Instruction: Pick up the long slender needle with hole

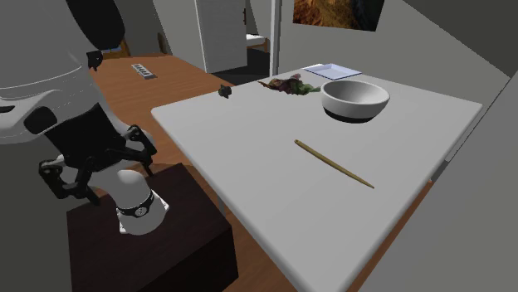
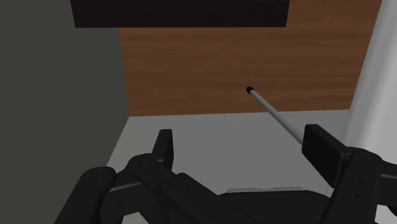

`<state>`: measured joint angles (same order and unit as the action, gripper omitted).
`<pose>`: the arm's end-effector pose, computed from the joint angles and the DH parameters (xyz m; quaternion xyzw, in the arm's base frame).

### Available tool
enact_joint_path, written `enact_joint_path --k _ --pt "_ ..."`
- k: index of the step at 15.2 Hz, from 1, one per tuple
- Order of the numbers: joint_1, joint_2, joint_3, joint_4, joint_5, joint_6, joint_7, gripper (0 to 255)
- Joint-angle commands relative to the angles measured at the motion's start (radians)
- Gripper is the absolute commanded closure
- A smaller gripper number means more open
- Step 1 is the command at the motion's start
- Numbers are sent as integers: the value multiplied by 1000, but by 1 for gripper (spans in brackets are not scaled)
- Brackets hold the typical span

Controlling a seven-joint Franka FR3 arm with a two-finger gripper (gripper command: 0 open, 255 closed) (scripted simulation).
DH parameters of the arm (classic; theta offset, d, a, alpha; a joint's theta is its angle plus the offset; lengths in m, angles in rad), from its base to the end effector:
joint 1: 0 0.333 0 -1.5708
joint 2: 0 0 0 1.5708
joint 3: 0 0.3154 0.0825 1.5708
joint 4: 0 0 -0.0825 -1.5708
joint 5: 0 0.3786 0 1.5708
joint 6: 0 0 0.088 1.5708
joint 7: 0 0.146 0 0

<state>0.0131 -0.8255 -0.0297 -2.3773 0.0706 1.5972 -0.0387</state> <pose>0.2957 0.0032 0.5558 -0.9986 -0.0154 -0.0236 0.0457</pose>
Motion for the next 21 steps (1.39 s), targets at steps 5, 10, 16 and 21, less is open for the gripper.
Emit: enact_joint_path --k 5,10,16,21 --pt "28 64 87 35 56 36 95 0" --pt "53 168 192 106 108 81 210 0" --pt "70 322 314 229 135 129 350 0" --pt "77 475 412 364 120 158 475 0"
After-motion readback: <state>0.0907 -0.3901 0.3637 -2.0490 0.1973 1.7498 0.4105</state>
